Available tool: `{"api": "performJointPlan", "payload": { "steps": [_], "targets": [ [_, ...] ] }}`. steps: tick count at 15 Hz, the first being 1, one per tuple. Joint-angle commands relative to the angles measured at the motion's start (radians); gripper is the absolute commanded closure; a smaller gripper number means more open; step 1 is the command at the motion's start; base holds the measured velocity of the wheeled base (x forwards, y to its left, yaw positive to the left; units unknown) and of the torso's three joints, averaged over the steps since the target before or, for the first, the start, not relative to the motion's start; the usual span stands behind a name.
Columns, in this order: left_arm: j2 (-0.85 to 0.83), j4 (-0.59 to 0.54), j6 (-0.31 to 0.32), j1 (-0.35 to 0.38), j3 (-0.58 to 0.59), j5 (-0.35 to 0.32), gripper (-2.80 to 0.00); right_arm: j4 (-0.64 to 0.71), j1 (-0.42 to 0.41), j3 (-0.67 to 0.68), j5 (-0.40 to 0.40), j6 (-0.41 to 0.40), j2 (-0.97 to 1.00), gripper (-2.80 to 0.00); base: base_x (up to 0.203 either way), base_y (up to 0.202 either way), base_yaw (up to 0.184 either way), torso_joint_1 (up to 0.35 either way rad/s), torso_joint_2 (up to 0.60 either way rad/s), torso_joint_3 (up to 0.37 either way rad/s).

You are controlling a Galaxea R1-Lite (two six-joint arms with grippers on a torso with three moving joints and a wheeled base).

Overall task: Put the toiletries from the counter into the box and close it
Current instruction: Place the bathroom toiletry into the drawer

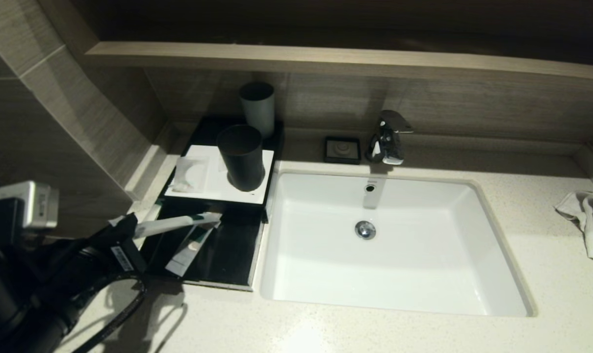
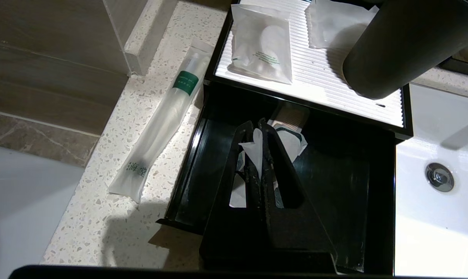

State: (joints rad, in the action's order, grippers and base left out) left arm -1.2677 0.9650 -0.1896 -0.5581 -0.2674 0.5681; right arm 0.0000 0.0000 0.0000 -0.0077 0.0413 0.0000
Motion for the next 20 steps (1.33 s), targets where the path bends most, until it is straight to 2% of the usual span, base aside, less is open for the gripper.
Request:
{"api": "performJointPlan", "payload": {
  "steps": [1,4,9,11,17,20],
  "targets": [
    [0.004,0.006,0.004,0.001,0.006,0.005,0.0,0.0,0.0,0.0,0.0,0.0,0.0,0.0,0.0,0.0,0.0,0.0,0.0,0.0],
    [0.01,0.01,0.032,0.001,-0.004,0.004,0.0,0.0,0.0,0.0,0.0,0.0,0.0,0.0,0.0,0.0,0.0,0.0,0.0,0.0],
    [-0.003,0.112,0.161,0.0,0.007,0.001,0.0,0.0,0.0,0.0,0.0,0.0,0.0,0.0,0.0,0.0,0.0,0.0,0.0,0.0],
    [0.001,0.113,0.177,0.001,0.016,-0.042,0.0,0.0,0.0,0.0,0.0,0.0,0.0,0.0,0.0,0.0,0.0,0.0,0.0,0.0],
    [0.007,0.113,0.217,0.001,0.051,-0.09,0.0,0.0,0.0,0.0,0.0,0.0,0.0,0.0,0.0,0.0,0.0,0.0,0.0,0.0],
    [0.007,0.113,0.223,0.0,0.053,-0.093,0.0,0.0,0.0,0.0,0.0,0.0,0.0,0.0,0.0,0.0,0.0,0.0,0.0,0.0]
  ]
}}
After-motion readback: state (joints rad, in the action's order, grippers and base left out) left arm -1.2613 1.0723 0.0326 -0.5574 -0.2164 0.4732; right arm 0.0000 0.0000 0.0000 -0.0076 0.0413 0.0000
